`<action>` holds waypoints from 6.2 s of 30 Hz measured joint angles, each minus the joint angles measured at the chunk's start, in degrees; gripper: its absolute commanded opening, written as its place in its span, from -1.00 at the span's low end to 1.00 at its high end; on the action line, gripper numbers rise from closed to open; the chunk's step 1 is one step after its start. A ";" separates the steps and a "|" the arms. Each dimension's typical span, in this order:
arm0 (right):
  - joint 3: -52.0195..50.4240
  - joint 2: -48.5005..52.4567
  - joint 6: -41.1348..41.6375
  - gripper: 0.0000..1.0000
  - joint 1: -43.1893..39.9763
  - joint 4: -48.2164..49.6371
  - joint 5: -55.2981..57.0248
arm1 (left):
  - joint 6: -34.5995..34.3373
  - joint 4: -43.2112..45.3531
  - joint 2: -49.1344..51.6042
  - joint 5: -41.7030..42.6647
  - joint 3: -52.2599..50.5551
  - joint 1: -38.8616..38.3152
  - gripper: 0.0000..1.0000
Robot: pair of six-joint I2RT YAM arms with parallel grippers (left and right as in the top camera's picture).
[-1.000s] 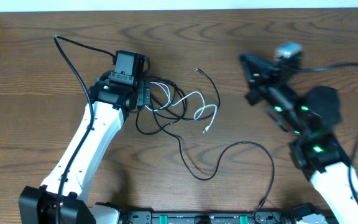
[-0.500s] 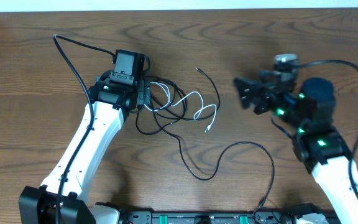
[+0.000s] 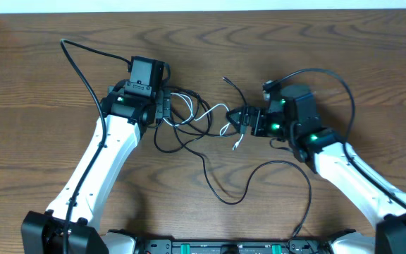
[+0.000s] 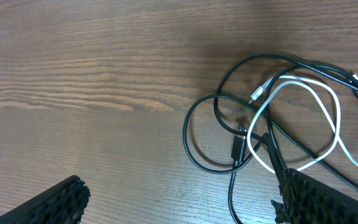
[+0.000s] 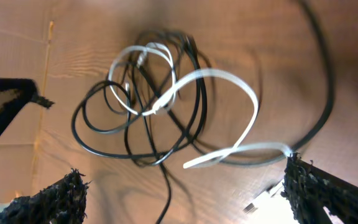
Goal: Untangle cables
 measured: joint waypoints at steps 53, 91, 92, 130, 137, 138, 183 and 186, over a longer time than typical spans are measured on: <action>-0.02 20.83 40.02 0.24 11.87 28.98 21.55 | 0.00 0.02 0.00 0.00 0.00 0.00 0.97; -0.02 20.83 40.44 -0.98 15.63 29.73 34.21 | 0.00 0.02 0.00 0.00 0.00 0.00 0.97; -0.02 20.83 40.44 -0.98 15.04 30.12 33.46 | 0.00 0.02 0.00 0.00 0.00 0.00 0.97; -0.02 -13.55 16.74 -0.98 -27.32 3.17 23.12 | 0.00 0.02 0.00 0.00 0.00 0.00 0.98; -0.02 -19.23 13.11 -0.98 -44.19 -3.52 23.08 | 0.00 0.02 0.00 -0.02 0.00 0.00 0.98; -0.02 -19.65 12.50 -0.98 -46.60 -4.22 22.53 | 0.00 0.02 0.00 -0.02 0.00 0.00 0.97; -0.02 -16.70 -7.39 0.98 -31.28 -22.58 -1.36 | 0.00 0.02 0.00 0.00 0.00 0.00 0.97; -0.02 -16.70 -7.76 0.98 -27.45 -22.75 0.50 | 0.00 0.02 0.00 0.00 0.00 0.00 0.97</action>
